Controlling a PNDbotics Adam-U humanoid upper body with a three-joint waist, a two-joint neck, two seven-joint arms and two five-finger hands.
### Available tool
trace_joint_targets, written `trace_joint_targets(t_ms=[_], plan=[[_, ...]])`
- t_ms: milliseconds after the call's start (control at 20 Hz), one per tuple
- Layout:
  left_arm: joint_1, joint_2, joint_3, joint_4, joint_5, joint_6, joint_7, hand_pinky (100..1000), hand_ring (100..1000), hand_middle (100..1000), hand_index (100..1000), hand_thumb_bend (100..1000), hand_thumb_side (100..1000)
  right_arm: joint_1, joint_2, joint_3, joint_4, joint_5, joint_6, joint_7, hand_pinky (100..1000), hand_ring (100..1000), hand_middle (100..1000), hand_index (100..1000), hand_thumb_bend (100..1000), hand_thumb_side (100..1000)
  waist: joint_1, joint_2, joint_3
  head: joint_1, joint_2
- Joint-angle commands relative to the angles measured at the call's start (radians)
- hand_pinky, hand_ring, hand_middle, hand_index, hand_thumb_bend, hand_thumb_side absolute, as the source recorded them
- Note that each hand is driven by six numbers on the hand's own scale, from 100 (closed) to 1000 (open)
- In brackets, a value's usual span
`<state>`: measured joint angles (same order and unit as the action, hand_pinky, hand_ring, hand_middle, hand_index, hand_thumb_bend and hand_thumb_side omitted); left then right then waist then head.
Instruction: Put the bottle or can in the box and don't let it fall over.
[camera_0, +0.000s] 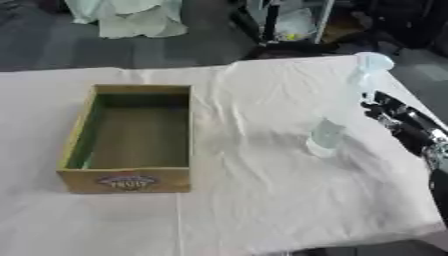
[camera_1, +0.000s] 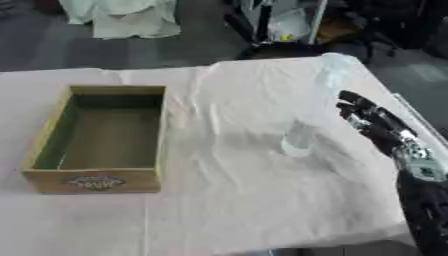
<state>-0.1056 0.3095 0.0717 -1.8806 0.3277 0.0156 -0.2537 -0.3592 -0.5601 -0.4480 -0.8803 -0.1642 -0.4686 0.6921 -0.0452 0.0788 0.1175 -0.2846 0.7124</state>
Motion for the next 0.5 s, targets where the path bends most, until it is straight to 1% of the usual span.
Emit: trace_joint_targets(t_ms=[50,500], plan=[[-0.007,0.02,0.008,-0.013,0.002,-0.003,-0.001,1000,1000,1000,772,100,809,-0.007,-0.042,-0.001,-0.028,-0.009,-0.009,0.009,1000,1000,1000,1000,100,470,0.001,-0.012,-0.002,0.001,-0.008],[-0.007,0.021,0.009,-0.012,0.002,-0.004,0.0,1000,1000,1000,772,100,808,0.008,-0.037,-0.004,-0.044,-0.019,-0.006,0.011,1000,1000,1000,1000,100,470,0.001,-0.012,-0.003,0.001,-0.008]])
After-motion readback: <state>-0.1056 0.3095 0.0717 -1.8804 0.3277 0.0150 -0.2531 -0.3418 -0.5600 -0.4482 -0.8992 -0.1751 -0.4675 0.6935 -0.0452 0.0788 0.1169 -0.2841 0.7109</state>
